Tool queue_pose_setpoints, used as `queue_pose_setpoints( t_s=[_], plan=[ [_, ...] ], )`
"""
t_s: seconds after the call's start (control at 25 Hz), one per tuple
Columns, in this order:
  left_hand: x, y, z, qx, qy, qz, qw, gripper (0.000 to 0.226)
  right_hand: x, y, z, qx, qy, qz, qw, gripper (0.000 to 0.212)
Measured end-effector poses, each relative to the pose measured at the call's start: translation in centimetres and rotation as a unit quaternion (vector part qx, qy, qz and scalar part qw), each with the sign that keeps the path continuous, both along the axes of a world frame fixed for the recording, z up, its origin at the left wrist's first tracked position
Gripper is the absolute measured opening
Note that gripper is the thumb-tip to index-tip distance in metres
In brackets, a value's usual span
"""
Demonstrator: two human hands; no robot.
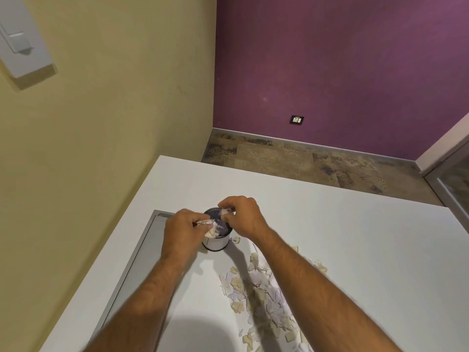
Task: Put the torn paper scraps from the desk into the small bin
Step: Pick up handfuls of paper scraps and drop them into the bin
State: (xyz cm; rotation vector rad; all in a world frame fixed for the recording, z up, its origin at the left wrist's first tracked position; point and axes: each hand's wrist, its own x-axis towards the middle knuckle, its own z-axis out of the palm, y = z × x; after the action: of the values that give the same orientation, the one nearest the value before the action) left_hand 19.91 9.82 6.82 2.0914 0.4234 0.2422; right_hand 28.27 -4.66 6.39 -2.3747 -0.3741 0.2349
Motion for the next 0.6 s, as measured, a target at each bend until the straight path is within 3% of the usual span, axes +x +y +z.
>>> queue_pose_setpoints(
  t_s=[0.2,0.36,0.52,0.6],
  plan=[
    [3.5,0.2,-0.4,0.099,0.030,-0.029,0.994,0.015,-0.9,-1.8,-1.0,0.034,0.003,-0.010,0.999,0.037],
    [4.4,-0.3,-1.4,0.184,0.087,-0.085,0.975,0.035,-2.6,-3.8,-2.0,0.053,0.012,-0.032,0.998,0.039],
    [3.9,-0.5,-1.7,0.204,0.107,-0.121,0.965,0.053,-5.0,-6.5,-2.8,0.000,0.030,-0.026,0.999,0.038],
    [2.8,-0.9,-1.3,0.197,0.060,-0.119,0.971,0.049,-6.6,-7.7,-2.7,-0.044,0.045,-0.013,0.998,0.040]
  ],
)
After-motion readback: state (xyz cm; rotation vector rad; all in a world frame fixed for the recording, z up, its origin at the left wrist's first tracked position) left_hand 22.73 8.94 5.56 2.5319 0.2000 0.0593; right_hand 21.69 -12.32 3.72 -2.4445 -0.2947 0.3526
